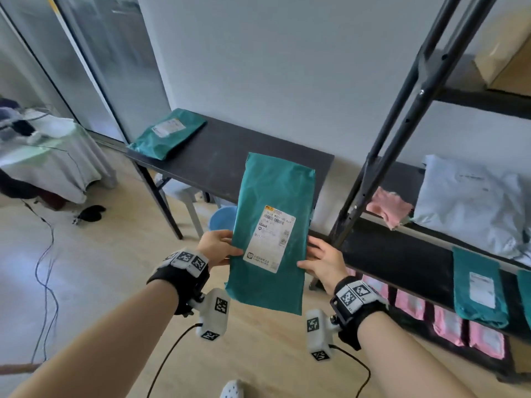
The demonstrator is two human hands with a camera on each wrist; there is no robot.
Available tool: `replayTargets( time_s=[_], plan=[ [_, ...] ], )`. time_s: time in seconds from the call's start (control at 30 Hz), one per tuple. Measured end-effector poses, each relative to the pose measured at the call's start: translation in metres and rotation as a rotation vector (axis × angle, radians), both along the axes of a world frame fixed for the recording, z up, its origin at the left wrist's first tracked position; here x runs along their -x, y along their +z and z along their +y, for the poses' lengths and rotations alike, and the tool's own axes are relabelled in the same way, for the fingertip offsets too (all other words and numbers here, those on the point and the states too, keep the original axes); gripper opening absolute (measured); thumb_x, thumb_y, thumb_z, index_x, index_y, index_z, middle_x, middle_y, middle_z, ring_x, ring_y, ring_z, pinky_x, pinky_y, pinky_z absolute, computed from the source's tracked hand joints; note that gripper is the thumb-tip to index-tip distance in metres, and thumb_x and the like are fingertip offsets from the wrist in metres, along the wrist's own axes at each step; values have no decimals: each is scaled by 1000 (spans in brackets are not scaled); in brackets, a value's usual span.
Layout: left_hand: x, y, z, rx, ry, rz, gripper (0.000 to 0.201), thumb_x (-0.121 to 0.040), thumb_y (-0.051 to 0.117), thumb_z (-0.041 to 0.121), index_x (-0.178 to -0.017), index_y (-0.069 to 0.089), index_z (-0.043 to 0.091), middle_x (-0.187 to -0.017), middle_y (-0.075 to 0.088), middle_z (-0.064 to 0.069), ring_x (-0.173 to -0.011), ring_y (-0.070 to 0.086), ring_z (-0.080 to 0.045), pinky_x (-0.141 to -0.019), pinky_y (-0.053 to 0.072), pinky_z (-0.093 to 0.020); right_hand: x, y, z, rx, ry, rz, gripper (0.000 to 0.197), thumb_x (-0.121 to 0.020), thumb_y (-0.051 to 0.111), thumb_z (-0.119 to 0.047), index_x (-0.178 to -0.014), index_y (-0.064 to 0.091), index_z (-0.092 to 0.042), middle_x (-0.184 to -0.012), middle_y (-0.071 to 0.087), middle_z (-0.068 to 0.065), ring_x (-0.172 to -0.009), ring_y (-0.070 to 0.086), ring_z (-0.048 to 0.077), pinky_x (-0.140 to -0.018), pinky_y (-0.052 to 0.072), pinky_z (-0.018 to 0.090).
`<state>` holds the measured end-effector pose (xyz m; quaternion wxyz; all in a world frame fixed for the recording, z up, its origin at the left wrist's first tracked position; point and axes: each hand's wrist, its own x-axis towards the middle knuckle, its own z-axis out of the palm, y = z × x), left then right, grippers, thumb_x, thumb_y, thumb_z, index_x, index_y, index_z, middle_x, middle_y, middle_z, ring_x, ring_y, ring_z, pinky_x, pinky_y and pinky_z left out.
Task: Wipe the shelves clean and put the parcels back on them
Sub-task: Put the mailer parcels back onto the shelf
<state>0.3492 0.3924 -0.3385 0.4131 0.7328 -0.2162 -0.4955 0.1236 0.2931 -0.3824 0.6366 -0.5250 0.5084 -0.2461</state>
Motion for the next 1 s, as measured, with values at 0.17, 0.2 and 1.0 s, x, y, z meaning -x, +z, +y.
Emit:
replayTargets(
  time_s=[0.17, 0.2, 1.0],
  plan=[
    [-83, 10, -38, 23, -8, -13, 49, -80, 64, -12, -124, 54, 7, -103, 66, -9, -95, 63, -26, -83, 55, -40, -83, 10, -41, 7, 6, -8, 69, -71, 68, 20, -131, 52, -11, -104, 66, 4, -91, 66, 14, -67, 57, 29],
    [-96, 10, -47, 28, -3, -1, 50, -80, 64, -13, -124, 54, 6, -103, 65, -10, -95, 62, -26, -83, 54, -40, -97, 12, -49, -5, 5, -17, 68, -73, 66, 19, -130, 52, -14, -105, 66, 3, -90, 66, 16, -66, 57, 31],
    [-385, -52, -290, -93, 36, -20, 55, -74, 67, -15, -123, 57, 5, -102, 66, -11, -95, 62, -26, -89, 52, -42, -394, -50, -280, -156, -23, 143, 69, -73, 64, 22, -134, 49, -6, -94, 59, 0, -91, 62, 24, -81, 56, 45]
  ],
)
